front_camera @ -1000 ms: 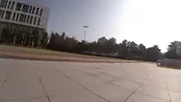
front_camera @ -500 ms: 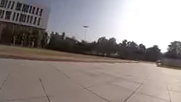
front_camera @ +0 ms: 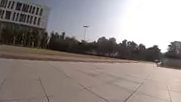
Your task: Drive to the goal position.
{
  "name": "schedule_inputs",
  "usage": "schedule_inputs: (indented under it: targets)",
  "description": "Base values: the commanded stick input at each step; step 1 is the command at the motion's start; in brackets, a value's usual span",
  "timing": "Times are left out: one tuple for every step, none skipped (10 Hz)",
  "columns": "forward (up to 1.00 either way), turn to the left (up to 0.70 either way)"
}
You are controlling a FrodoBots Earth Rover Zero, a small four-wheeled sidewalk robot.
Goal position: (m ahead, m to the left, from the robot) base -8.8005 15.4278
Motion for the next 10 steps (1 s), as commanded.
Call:
schedule_inputs:
  targets:
    - [0.07, 0.00]
    - [0.07, 0.00]
    - [0.07, 0.00]
    - [0.07, 0.00]
    - [0.06, 0.00]
    - [0.06, 0.00]
    - [0.07, 0.00]
    - [0.07, 0.00]
    - [0.07, 0.00]
    - [0.07, 0.00]
